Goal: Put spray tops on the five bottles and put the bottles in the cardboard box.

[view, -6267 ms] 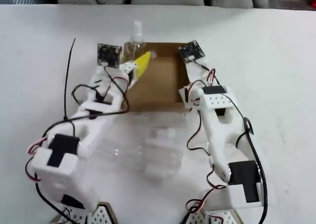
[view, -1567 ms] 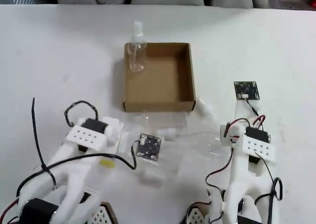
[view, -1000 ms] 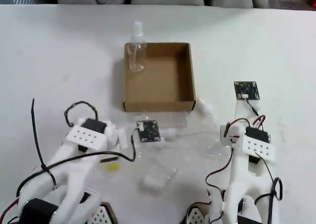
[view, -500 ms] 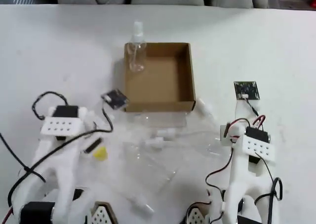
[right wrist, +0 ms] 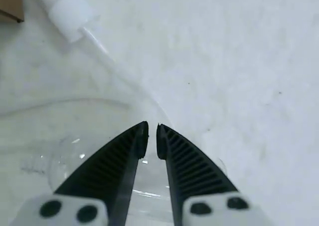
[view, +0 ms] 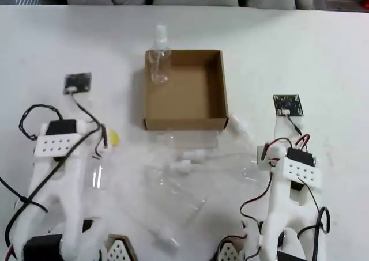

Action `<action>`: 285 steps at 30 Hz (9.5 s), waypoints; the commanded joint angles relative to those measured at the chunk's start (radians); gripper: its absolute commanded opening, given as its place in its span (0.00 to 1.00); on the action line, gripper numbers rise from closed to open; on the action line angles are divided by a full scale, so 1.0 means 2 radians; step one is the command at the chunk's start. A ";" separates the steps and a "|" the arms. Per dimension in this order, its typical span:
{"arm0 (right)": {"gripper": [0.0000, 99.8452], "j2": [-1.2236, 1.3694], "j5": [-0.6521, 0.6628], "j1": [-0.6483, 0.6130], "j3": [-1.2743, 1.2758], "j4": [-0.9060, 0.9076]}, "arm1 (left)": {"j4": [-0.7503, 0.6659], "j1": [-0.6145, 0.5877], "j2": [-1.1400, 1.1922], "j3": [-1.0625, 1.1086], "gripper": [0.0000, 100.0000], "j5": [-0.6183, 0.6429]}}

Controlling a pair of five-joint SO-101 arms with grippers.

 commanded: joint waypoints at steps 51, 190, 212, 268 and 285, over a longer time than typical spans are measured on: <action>0.13 -0.199 0.030 -0.905 -0.055 0.262 | -0.129 -0.174 0.246 -0.154 0.17 0.043; 0.07 -0.020 0.122 -0.554 -0.093 0.321 | -0.125 -0.159 0.248 -0.153 0.17 0.009; 0.12 -0.019 0.126 -0.598 -0.022 0.249 | -0.126 -0.158 0.248 -0.153 0.17 0.009; 0.02 -0.026 0.287 -0.479 -0.020 0.260 | -0.125 -0.155 0.248 -0.151 0.17 0.008; 0.02 -0.129 0.540 0.030 -0.177 0.426 | -0.125 -0.155 0.247 -0.149 0.17 -0.025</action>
